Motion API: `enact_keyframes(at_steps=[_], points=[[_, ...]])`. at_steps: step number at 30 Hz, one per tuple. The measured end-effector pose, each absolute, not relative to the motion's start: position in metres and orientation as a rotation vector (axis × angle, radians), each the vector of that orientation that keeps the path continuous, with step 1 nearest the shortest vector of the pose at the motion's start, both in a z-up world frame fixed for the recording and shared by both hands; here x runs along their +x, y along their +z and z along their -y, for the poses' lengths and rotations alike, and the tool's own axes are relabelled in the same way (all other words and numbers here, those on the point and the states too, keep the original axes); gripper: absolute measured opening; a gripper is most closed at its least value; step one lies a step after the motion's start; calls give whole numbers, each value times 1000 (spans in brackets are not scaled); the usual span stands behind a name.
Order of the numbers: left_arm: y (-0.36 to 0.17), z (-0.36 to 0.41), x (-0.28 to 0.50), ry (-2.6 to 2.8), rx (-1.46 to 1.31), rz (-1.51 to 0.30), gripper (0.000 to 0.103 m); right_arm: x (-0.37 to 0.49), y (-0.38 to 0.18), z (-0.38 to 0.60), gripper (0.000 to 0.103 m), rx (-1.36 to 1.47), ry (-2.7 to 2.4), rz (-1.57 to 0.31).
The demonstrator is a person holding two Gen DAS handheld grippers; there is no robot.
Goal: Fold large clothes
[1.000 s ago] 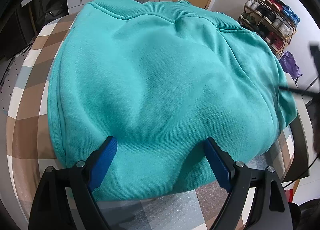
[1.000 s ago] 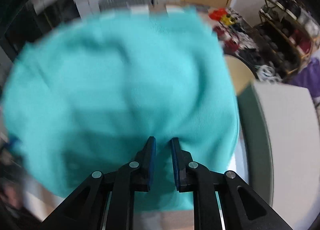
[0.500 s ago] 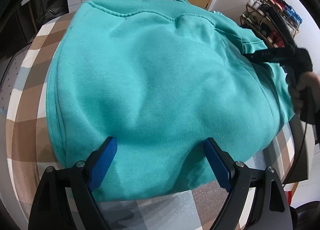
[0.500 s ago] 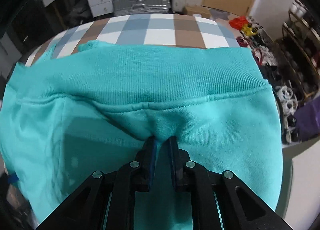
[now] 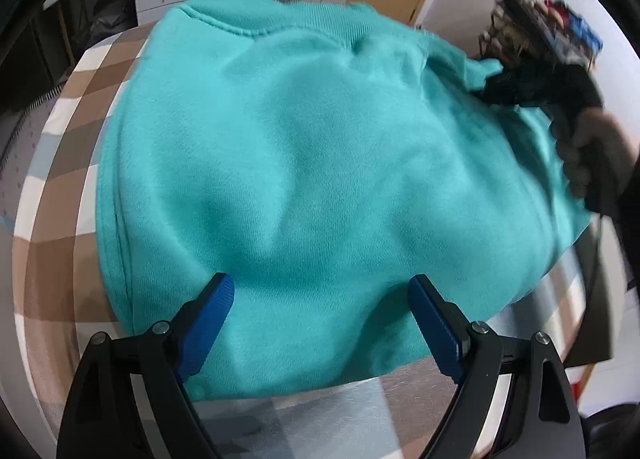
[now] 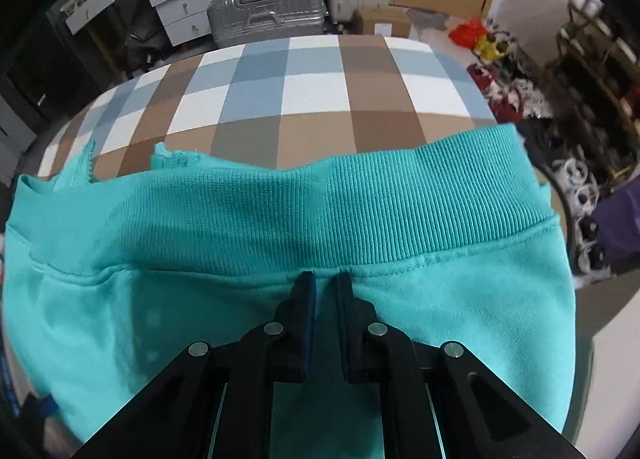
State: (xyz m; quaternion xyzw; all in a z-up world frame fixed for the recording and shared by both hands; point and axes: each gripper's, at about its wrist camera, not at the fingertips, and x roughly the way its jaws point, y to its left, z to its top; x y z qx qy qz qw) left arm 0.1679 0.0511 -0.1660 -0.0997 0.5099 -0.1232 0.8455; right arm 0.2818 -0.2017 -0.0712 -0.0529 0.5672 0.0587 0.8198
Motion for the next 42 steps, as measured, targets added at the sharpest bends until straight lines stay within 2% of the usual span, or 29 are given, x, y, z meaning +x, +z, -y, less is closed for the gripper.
enact_keyframes(at_steps=[2,5,7,8,9,10,11,13,16,19,22,25,29,32,36,39,40,42], points=[[-154,-58,166,-297,-248,-1027,85,278,-65,203,13,-94,126,-1202],[-133,-74,158,-251,-241,-922,85,247,-38,211,13,15,202,-1127],[-137,-81,161,-233,-240,-942,85,209,-21,207,15,41,286,-1069],[-144,-84,166,-241,-252,-978,85,185,-16,198,23,-20,290,-1036],[-151,-86,170,-244,-260,-1003,85,162,-14,186,26,-82,295,-1014],[-157,-85,174,-239,-258,-1017,85,145,-14,176,30,-106,335,-1014],[-162,-82,178,-225,-237,-1026,85,127,-20,163,27,-117,403,-1037],[-162,-73,179,-199,-170,-1046,85,96,-40,138,27,-197,418,-1074],[-163,-64,178,-183,-120,-1049,85,75,-69,114,26,-395,323,-952],[-155,-75,171,-194,-169,-1031,85,80,-72,117,27,-259,274,-956],[-121,-96,158,-188,-306,-967,85,73,-53,140,27,-42,277,-968],[-88,-107,164,-188,-353,-901,87,38,-33,160,30,92,294,-919],[-86,-94,215,-168,-264,-994,87,1,-32,176,41,198,337,-870],[-106,-83,251,-109,-156,-1072,87,5,-35,183,41,247,352,-867],[-146,-90,256,-51,-101,-1204,88,13,-33,191,42,179,308,-820],[-162,-106,261,-27,-194,-1294,101,15,-31,197,42,224,327,-836],[-163,-115,262,-23,-277,-1326,100,14,-28,199,42,238,335,-833],[-149,-118,259,-7,-346,-1322,93,10,-22,200,42,254,347,-811]])
